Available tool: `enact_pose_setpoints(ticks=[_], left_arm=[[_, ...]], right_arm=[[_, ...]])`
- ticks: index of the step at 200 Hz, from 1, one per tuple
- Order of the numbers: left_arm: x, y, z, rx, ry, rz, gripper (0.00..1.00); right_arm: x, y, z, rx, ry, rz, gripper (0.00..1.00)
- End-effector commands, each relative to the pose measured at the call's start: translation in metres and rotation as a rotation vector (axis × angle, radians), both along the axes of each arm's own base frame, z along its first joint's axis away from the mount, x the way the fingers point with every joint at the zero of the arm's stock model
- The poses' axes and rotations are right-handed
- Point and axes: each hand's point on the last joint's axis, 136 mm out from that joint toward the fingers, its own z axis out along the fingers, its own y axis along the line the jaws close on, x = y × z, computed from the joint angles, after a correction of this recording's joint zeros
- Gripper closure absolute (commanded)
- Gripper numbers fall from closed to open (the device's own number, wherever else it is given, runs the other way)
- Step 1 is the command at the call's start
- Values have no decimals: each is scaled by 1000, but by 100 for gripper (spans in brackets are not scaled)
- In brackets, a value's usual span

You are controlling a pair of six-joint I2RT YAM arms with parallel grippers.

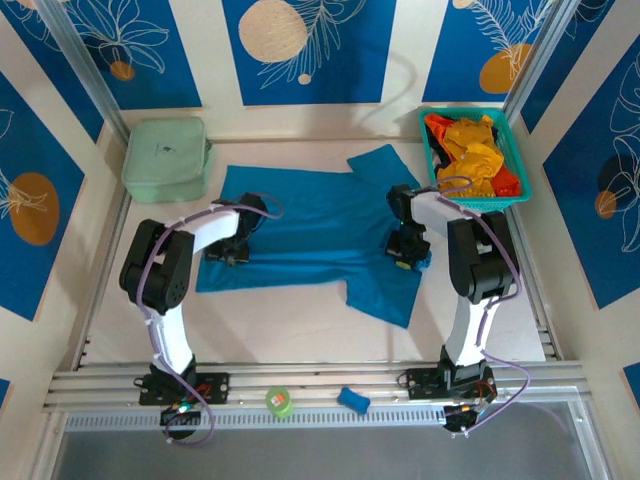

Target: Fold and stack the t-shirts

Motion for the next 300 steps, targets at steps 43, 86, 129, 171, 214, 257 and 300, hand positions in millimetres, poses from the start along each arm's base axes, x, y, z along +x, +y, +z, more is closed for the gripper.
enact_pose_setpoints(ticks=[43, 86, 129, 171, 214, 257, 300], left_arm=[[36, 3, 15, 31, -75, -23, 48], [51, -9, 90, 4, -213, -60, 48], [100, -24, 135, -30, -310, -97, 43], [174, -43, 84, -104, -279, -98, 49], [218, -46, 55, -82, -299, -100, 51], [222, -35, 32, -49, -238, -97, 51], [183, -32, -10, -50, -52, -94, 61]], right_arm=[[45, -8, 0, -5, -88, 58, 100], [62, 12, 62, 93, -244, 151, 100], [116, 30, 114, 157, -413, 319, 100], [191, 35, 80, 121, -429, 457, 100], [240, 30, 41, 77, -396, 485, 100], [240, 25, 7, 86, -304, 468, 100], [205, 25, -15, 82, -181, 462, 100]])
